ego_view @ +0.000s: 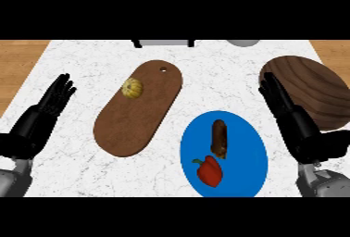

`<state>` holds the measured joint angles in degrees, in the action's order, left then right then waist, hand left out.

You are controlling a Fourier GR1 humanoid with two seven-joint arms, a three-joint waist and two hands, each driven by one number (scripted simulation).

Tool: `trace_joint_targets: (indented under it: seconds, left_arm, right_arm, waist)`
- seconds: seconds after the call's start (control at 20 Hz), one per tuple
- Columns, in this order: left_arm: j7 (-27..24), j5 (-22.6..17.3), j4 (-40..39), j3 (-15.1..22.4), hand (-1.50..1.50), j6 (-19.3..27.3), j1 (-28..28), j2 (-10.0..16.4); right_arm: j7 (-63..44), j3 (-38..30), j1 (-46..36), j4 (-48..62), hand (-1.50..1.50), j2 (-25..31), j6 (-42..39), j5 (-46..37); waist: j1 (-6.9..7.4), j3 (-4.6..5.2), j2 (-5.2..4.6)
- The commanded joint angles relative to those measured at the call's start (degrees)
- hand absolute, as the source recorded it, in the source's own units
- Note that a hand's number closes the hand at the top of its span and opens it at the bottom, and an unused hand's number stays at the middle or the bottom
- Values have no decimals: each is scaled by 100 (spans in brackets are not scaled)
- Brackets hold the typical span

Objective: Pick the sweet potato from the plate and place it in the bowl

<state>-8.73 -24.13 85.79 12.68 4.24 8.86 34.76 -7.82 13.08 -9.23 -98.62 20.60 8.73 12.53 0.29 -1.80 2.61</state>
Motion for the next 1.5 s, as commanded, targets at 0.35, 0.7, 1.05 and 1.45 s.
trace_joint_targets:
  seconds: [0.35, 0.7, 1.05, 1.45]
  left_arm:
    - [389, 131, -55, 258, 0, 642, 3, -615]
    - [593, 475, -48, 619, 0, 1283, 43, -1195]
    - [848, 658, 32, 602, 0, 1581, 121, -1256]
    - [999, 740, 42, 716, 0, 1508, 311, -1455]
  right_arm:
    - [-1266, 1306, -295, 1178, 150, 1429, 1143, -3960]
    - [-1549, 2571, -100, 1386, -150, -861, 3628, -6561]
    - [-3926, 2642, -565, 1647, -150, -2021, 2408, -9546]
    - [-6540, 3089, -1739, 1311, -150, -2053, 244, -9186]
  waist:
    - [-47, 319, -149]
    - [-24, 190, -223]
    - [-120, 203, -183]
    - [70, 185, -252]
